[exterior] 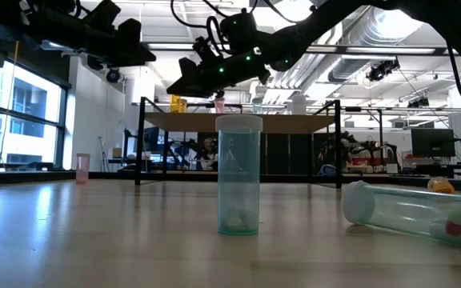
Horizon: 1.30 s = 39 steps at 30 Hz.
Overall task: Pick and place medicine bottles onto shelf by color
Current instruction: Put the bottom orange pill bottle on the shelf aligned with the orange pill bottle, then adjust the pill bottles on the shelf
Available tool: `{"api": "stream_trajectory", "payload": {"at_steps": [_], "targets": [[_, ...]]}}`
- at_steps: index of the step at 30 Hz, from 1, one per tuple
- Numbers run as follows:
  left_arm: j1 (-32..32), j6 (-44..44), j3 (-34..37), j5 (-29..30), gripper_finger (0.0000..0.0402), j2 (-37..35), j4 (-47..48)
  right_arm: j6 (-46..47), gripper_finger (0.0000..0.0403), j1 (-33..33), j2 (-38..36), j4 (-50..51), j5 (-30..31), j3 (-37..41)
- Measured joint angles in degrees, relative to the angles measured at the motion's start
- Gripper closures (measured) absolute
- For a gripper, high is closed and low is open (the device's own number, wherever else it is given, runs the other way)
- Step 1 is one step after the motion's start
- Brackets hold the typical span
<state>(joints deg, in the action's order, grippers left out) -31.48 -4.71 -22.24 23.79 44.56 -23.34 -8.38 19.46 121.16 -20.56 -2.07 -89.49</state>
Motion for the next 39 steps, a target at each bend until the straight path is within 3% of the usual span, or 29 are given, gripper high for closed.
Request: {"api": "stream_trajectory", "payload": {"at_steps": [39], "targets": [[-0.01,0.07,0.0,0.0,0.0188,-0.02,1.32,-1.09,0.0249,-0.39,-0.91,-0.4,3.52,0.0]]}}
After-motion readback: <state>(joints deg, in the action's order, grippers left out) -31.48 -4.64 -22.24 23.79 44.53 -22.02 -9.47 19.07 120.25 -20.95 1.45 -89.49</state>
